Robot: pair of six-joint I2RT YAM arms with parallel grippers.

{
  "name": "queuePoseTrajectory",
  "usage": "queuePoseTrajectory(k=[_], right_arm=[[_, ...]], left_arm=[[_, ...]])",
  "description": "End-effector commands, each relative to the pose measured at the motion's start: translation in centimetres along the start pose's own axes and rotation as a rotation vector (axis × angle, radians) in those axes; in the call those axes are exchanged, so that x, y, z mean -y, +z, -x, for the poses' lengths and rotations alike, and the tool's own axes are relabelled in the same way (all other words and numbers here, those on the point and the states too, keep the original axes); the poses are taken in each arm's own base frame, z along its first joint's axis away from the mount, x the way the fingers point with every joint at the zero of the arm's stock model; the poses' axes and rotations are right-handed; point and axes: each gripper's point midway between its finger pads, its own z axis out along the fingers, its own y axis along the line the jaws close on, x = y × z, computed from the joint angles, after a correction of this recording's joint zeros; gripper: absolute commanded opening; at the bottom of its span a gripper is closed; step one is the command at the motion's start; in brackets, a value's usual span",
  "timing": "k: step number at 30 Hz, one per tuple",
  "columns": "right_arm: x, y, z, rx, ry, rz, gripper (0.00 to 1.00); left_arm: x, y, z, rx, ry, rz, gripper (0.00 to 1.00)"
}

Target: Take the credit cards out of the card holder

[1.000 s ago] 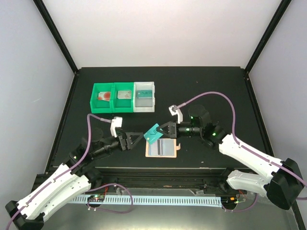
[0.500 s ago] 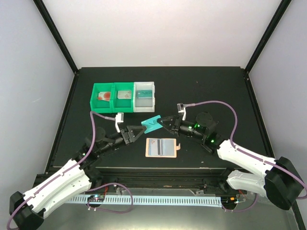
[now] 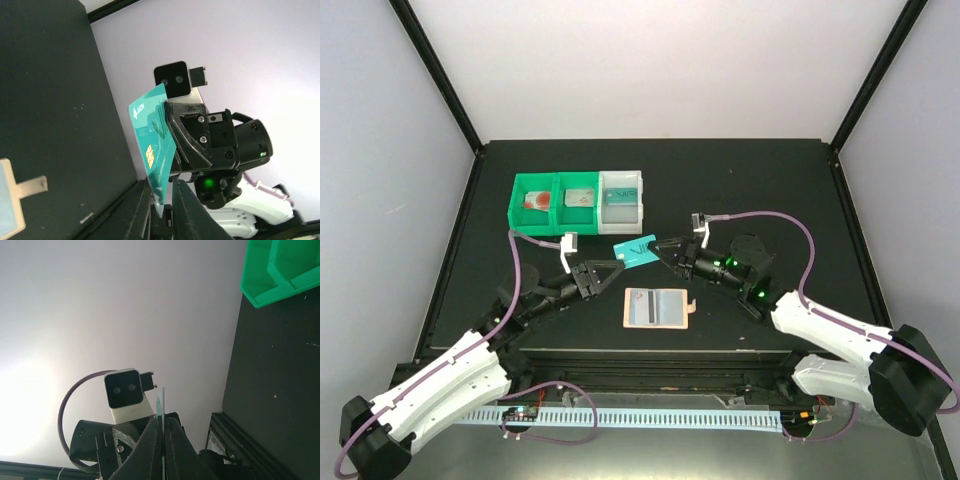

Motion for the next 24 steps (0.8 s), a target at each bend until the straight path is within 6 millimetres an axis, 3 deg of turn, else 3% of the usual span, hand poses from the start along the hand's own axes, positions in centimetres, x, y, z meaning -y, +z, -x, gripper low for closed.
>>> queuePoseTrajectory(k=[1,2,6,11,14,15,17,22,24], right_arm=[[0.2,-0.1,0.6,0.035,0.004,0.012,0.01],[0.3,-0.1,0.6,0.036,0.004,0.007,0.01],[0.5,-0.1,0.5,0.029,-0.002,-0.004,0.05],[1.0,-0.2,0.3,0.019,-0.042,-0.029,0.24],[1.5,-0.6,0.0,0.007,-0.084,-0.065,0.42],[1.6,-0.8,-0.2,0.001,-0.103,-0.075,0.57],[2.5,-1.2,-0.6,-0.017,-0.132,-0.126,0.78],[3.9,-2.7,-1.4,-0.038,-0.219,-0.204,0.97],[4.1,-3.3,-1.6,-0.048,-0.258,-0.227,1.0]], left_arm=[[1.0,-0.2,1.0,0.042,0.013,-0.028,0.07],[1.0,-0.2,1.1,0.047,0.019,-0.022,0.03],[1.3,-0.6,1.5,0.066,0.058,0.006,0.01],[1.3,-1.1,1.8,0.082,0.096,0.035,0.02],[0.8,-1.3,1.8,0.081,0.11,0.063,0.02],[0.6,-1.4,1.8,0.081,0.115,0.075,0.01],[0.5,-1.6,2.0,0.08,0.137,0.107,0.02],[0.8,-2.0,3.0,0.076,0.232,0.186,0.02],[0.8,-2.1,3.5,0.074,0.255,0.215,0.02]])
